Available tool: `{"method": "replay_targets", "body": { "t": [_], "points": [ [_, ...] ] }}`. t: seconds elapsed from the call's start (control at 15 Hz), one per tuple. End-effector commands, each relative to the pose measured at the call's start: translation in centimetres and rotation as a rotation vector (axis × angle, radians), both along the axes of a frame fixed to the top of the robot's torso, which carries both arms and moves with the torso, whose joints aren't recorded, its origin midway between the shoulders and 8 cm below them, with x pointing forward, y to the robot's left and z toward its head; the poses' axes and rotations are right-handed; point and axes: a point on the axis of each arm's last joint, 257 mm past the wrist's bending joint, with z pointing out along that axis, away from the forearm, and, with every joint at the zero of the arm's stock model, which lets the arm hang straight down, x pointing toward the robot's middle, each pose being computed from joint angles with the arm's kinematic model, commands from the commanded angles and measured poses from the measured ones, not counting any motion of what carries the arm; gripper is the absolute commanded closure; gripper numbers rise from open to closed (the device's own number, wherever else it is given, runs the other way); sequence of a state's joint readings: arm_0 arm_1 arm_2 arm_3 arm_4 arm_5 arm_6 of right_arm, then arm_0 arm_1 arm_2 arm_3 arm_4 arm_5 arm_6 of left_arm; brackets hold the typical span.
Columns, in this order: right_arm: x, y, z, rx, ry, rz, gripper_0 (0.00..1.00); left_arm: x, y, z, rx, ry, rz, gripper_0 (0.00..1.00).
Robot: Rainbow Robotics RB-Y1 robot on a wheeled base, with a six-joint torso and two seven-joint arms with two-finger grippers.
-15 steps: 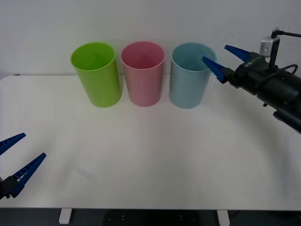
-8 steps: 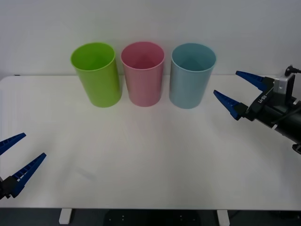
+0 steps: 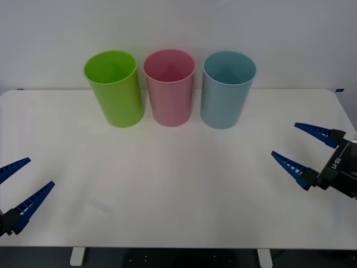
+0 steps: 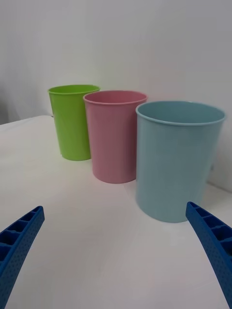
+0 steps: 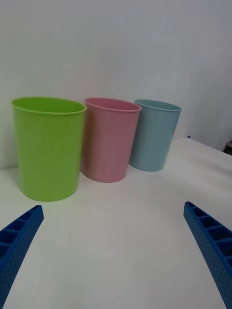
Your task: Grasp the object on the table and drop it into the matching bin: aluminum can to the light blue bin, PET bottle to the pink bin.
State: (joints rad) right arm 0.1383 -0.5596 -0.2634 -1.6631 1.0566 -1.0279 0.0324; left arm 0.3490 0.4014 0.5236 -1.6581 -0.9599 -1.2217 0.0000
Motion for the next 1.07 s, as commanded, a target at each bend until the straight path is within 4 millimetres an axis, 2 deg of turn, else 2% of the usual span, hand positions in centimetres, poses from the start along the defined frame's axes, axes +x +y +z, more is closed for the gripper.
{"method": "replay_targets", "body": {
  "t": [0.07, 0.33, 0.6, 1.07],
  "points": [
    [-2.3, -0.5, -1.3, -0.004, 0.033, -0.013, 0.00, 0.0, 0.0, 0.0, 0.000, 0.000, 0.000, 0.00],
    [-5.0, -1.3, -3.6, 0.008, 0.099, -0.045, 0.00, 0.0, 0.0, 0.0, 0.000, 0.000, 0.000, 0.00],
    [-6.5, -1.6, -5.3, 0.018, 0.138, -0.062, 0.00, 0.0, 0.0, 0.0, 0.000, 0.000, 0.000, 0.00],
    [-7.3, -1.8, -6.1, 0.023, 0.164, -0.063, 0.00, 0.0, 0.0, 0.0, 0.000, 0.000, 0.000, 0.00]
  ]
}}
